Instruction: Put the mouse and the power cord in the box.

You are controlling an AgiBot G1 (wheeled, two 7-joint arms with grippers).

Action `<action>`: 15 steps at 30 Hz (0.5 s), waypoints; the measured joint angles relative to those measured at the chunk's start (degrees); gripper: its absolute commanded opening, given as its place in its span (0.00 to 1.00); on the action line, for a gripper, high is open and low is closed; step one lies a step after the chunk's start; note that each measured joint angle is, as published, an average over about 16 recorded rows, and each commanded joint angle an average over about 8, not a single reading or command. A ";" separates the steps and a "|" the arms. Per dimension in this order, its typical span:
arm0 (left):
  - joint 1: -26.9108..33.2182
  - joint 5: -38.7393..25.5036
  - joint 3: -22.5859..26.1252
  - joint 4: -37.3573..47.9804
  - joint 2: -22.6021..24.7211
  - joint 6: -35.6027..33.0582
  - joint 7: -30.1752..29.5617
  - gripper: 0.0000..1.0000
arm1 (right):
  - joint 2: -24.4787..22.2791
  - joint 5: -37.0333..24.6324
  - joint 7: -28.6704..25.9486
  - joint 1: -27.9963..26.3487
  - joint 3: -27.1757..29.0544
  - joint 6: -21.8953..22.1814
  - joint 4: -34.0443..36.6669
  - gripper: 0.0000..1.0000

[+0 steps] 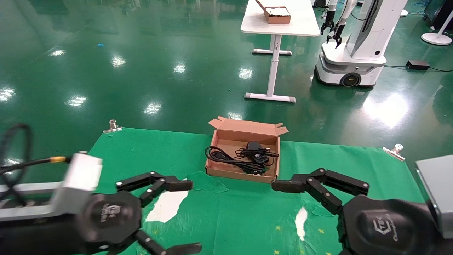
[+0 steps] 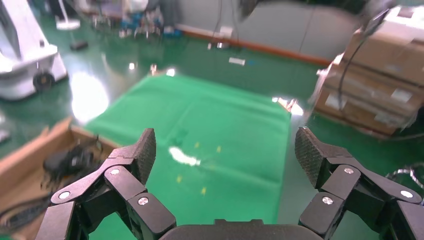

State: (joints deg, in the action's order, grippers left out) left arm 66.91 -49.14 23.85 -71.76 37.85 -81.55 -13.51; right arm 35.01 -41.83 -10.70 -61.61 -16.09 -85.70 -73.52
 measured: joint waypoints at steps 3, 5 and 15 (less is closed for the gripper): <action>-2.12 2.88 -3.11 -0.71 -1.11 -1.63 1.07 1.00 | -0.03 0.05 0.00 0.02 0.00 -0.02 -0.03 1.00; -3.41 4.65 -5.01 -1.14 -1.78 -2.63 1.68 1.00 | -0.06 0.09 0.00 0.04 0.01 -0.04 -0.06 1.00; -6.50 8.89 -9.53 -2.18 -3.37 -5.02 3.12 1.00 | -0.14 0.22 0.01 0.11 0.04 -0.10 -0.15 1.00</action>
State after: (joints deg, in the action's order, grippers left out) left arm 60.41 -40.25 14.32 -73.94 34.48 -86.57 -10.39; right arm 34.88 -41.61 -10.69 -61.50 -16.05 -85.80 -73.67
